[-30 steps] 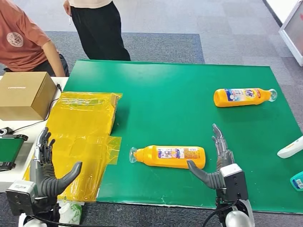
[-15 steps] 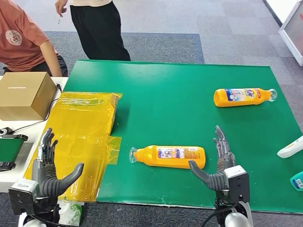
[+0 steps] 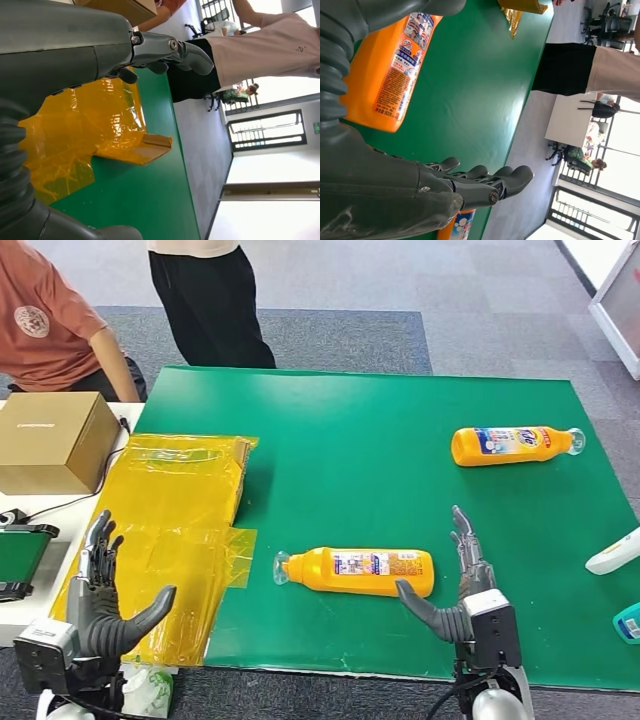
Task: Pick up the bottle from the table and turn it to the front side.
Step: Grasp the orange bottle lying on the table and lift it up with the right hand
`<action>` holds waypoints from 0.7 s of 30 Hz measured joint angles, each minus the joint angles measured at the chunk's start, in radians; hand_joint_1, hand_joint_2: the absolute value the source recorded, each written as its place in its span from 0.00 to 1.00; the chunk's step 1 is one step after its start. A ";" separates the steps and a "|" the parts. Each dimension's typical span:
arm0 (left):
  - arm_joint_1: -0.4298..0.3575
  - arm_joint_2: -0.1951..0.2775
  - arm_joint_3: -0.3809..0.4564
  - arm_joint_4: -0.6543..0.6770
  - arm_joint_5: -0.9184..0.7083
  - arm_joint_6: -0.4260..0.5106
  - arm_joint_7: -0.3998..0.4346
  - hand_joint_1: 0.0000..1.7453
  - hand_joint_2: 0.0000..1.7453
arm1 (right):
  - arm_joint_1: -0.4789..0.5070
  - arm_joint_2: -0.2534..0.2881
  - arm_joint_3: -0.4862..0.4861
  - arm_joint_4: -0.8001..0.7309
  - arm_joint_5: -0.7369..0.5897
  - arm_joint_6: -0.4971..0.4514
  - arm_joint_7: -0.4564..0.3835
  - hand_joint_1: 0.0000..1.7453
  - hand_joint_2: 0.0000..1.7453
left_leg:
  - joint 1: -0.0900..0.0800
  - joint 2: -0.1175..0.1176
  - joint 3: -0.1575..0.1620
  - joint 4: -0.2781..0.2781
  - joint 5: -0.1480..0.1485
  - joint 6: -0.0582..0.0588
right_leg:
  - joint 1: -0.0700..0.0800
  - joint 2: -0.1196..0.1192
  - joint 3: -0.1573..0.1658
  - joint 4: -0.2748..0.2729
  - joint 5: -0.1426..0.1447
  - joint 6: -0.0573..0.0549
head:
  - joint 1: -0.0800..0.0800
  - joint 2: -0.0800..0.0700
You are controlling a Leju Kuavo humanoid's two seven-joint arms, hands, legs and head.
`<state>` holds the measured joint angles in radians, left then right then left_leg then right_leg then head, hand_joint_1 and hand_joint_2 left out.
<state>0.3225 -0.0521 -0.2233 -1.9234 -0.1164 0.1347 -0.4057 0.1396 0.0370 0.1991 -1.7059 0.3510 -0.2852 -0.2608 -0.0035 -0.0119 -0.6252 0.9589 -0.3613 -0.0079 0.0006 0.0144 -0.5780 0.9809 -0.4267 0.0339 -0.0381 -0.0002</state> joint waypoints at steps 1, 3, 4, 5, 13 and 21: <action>0.000 0.000 0.000 0.000 -0.001 0.000 -0.002 0.00 1.00 | 0.000 0.000 0.000 0.000 0.000 0.002 0.000 0.00 1.00 | 0.000 0.000 0.000 0.000 0.000 0.000 | 0.000 0.000 0.000 0.000 0.000 0.000 | 0.000 0.000; -0.001 0.000 0.003 0.001 -0.013 0.001 -0.012 0.00 1.00 | -0.001 0.000 0.000 0.001 -0.004 0.014 0.003 0.00 1.00 | 0.000 0.000 0.000 0.000 0.000 0.000 | 0.000 0.000 0.000 0.000 0.000 0.000 | 0.000 0.000; -0.003 -0.001 0.006 0.006 -0.018 0.000 -0.018 0.00 1.00 | -0.003 0.000 0.000 0.004 -0.008 0.024 0.005 0.00 1.00 | 0.000 0.000 0.000 0.000 0.000 0.000 | 0.000 0.000 0.000 0.000 0.000 0.000 | 0.000 0.000; -0.007 -0.002 0.011 0.015 -0.019 -0.003 -0.024 0.00 1.00 | -0.008 0.000 0.000 0.010 -0.013 0.033 0.009 0.00 1.00 | 0.000 0.000 0.000 0.000 0.000 0.000 | 0.000 0.000 0.000 0.000 0.000 0.000 | 0.000 0.000; -0.038 -0.032 0.068 0.128 -0.001 -0.071 -0.015 0.00 1.00 | -0.073 -0.001 0.003 0.148 0.375 -0.081 0.156 0.00 1.00 | 0.000 0.000 0.000 0.000 0.001 0.001 | 0.000 0.000 0.001 0.000 0.000 0.000 | 0.000 0.000; -0.088 -0.053 0.032 0.097 -0.061 -0.145 0.010 0.00 1.00 | -0.178 -0.002 0.059 0.372 0.932 -0.086 0.384 0.00 1.00 | 0.000 0.000 0.000 0.000 0.001 0.001 | 0.000 0.000 0.001 0.000 0.001 0.001 | 0.000 0.000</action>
<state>0.2346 -0.1047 -0.1910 -1.8268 -0.1774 -0.0106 -0.3952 -0.0383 0.0355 0.2584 -1.3334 1.2829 -0.3714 0.1234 -0.0036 -0.0120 -0.6248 0.9590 -0.3600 -0.0070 0.0006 0.0143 -0.5772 0.9810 -0.4259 0.0344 -0.0381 -0.0002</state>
